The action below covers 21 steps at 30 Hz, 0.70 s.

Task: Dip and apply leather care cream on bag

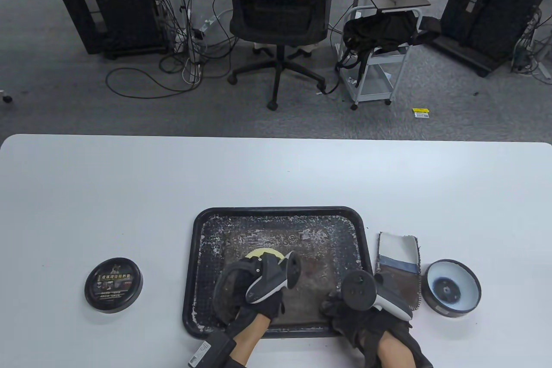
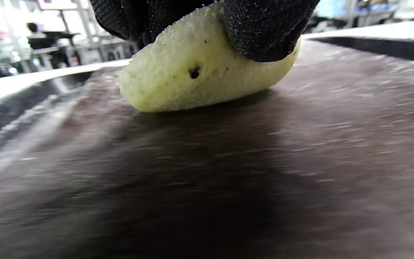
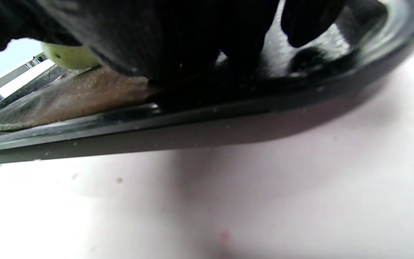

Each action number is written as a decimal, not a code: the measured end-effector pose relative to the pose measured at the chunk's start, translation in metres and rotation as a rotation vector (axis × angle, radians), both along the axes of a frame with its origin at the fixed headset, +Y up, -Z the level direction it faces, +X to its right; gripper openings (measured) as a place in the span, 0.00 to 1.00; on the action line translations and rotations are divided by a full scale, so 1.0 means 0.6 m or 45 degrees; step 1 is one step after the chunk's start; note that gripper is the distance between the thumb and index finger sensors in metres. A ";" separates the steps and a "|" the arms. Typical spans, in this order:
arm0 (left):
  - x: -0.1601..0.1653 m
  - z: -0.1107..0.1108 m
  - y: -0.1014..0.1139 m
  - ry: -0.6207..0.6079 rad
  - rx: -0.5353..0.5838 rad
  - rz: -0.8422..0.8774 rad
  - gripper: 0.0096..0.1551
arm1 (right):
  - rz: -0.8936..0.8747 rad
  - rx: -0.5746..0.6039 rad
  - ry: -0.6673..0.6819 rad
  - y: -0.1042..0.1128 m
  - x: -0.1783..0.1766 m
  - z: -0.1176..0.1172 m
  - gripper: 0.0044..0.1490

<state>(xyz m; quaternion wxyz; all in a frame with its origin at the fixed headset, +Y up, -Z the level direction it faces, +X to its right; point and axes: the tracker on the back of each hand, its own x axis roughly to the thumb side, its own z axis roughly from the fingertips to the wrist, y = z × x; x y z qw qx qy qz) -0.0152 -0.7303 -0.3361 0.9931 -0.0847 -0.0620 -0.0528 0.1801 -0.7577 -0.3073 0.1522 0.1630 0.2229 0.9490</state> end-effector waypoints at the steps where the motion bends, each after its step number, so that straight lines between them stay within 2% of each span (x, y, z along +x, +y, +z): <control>1: 0.010 0.000 0.000 -0.032 0.013 0.003 0.25 | -0.001 -0.001 0.001 0.000 0.000 0.000 0.32; 2: 0.027 0.001 -0.001 -0.103 0.026 0.031 0.25 | -0.004 -0.001 0.000 0.000 0.001 0.001 0.32; 9: 0.088 0.015 -0.007 -0.307 0.061 0.234 0.26 | -0.007 -0.001 0.003 -0.001 0.002 0.001 0.32; 13: 0.102 0.016 -0.018 -0.461 -0.030 0.434 0.25 | -0.025 -0.016 -0.001 -0.002 0.005 0.001 0.32; 14: 0.103 0.017 -0.020 -0.476 -0.057 0.415 0.25 | -0.023 -0.017 -0.005 -0.002 0.006 0.001 0.32; 17: 0.098 0.021 -0.013 -0.544 0.008 0.268 0.25 | 0.004 -0.008 -0.010 -0.001 0.002 0.003 0.32; 21: 0.081 0.026 -0.011 -0.555 0.020 0.197 0.25 | 0.033 0.007 -0.010 0.000 -0.004 0.004 0.31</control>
